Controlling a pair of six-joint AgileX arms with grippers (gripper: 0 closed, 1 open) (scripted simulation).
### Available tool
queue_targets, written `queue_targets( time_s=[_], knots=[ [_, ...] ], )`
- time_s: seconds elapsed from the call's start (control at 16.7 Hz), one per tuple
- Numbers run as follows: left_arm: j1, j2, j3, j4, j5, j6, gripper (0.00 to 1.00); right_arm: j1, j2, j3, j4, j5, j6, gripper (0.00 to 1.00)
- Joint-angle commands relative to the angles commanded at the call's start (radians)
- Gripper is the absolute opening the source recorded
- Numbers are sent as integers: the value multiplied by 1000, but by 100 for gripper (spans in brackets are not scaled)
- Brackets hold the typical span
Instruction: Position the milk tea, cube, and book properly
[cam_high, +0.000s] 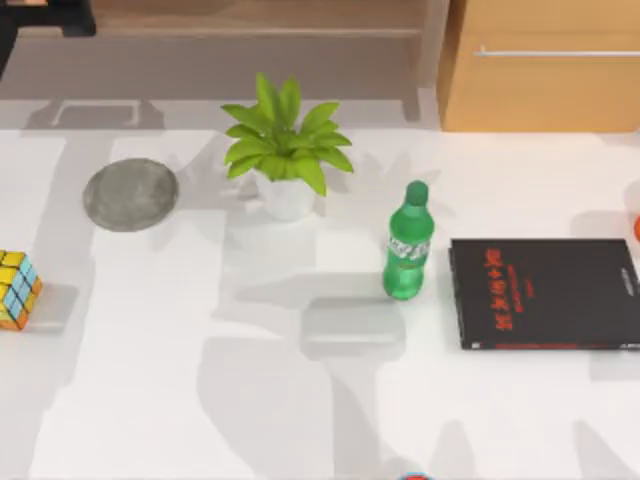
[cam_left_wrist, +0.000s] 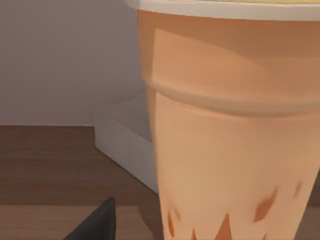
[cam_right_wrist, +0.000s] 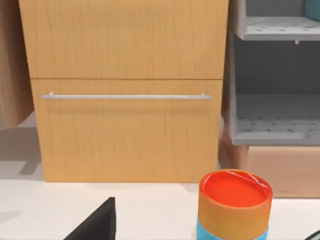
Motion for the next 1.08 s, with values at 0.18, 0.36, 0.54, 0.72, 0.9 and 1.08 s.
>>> queue_targets(
  time_s=[0.18, 0.36, 0.54, 0.72, 0.9, 1.08],
  knots=[
    [-2, 81, 113, -27, -1, 0, 100, 0, 0, 0, 0, 0, 0, 100],
    [-5, 169, 241, -67, -2, -1, 100, 0, 0, 0, 0, 0, 0, 100],
    [-7, 228, 330, -97, -3, -1, 100, 0, 0, 0, 0, 0, 0, 100],
    [-7, 236, 340, -100, -4, -1, 100, 0, 0, 0, 0, 0, 0, 100],
    [-7, 236, 340, -100, -4, -1, 92, 0, 0, 0, 0, 0, 0, 100],
    [-7, 236, 340, -100, -4, -1, 70, 0, 0, 0, 0, 0, 0, 100]
  ],
)
